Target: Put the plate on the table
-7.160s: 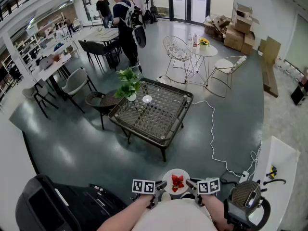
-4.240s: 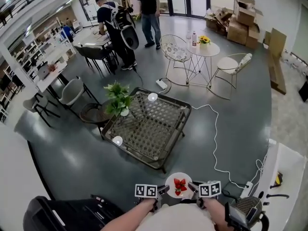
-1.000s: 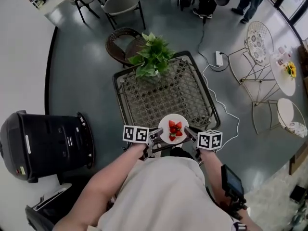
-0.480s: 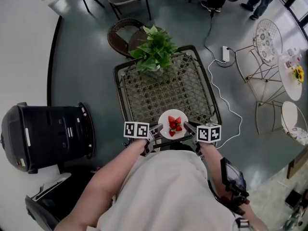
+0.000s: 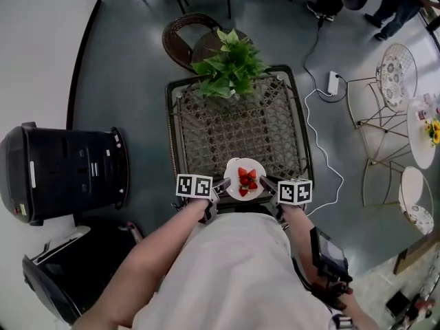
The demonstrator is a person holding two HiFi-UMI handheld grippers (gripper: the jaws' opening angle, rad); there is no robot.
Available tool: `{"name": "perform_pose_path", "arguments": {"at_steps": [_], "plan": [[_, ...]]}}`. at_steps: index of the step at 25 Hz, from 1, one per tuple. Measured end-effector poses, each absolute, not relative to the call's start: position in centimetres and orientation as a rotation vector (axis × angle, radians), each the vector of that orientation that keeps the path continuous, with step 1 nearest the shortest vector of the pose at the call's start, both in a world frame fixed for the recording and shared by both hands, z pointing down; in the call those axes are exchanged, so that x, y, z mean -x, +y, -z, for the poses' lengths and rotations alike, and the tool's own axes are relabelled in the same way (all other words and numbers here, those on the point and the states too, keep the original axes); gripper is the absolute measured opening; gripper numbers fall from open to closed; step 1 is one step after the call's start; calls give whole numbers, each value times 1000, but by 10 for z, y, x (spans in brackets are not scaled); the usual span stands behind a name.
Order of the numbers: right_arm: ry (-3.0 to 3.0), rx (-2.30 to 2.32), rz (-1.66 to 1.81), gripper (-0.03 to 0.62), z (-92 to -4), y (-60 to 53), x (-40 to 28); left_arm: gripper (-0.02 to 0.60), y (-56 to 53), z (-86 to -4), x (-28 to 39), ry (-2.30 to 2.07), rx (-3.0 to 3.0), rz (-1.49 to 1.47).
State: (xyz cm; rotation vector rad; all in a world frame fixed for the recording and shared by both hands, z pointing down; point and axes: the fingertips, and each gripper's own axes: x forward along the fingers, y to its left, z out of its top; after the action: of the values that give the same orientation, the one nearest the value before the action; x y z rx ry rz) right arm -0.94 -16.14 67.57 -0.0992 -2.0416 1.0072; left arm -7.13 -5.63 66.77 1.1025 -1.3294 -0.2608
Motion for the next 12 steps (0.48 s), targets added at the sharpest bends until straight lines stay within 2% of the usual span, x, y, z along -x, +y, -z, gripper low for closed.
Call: {"name": "perform_pose_path", "arguments": {"at_steps": [12], "plan": [[-1980, 202, -962, 57, -698, -163, 19, 29, -53, -691, 71, -1350, -1015, 336]]}}
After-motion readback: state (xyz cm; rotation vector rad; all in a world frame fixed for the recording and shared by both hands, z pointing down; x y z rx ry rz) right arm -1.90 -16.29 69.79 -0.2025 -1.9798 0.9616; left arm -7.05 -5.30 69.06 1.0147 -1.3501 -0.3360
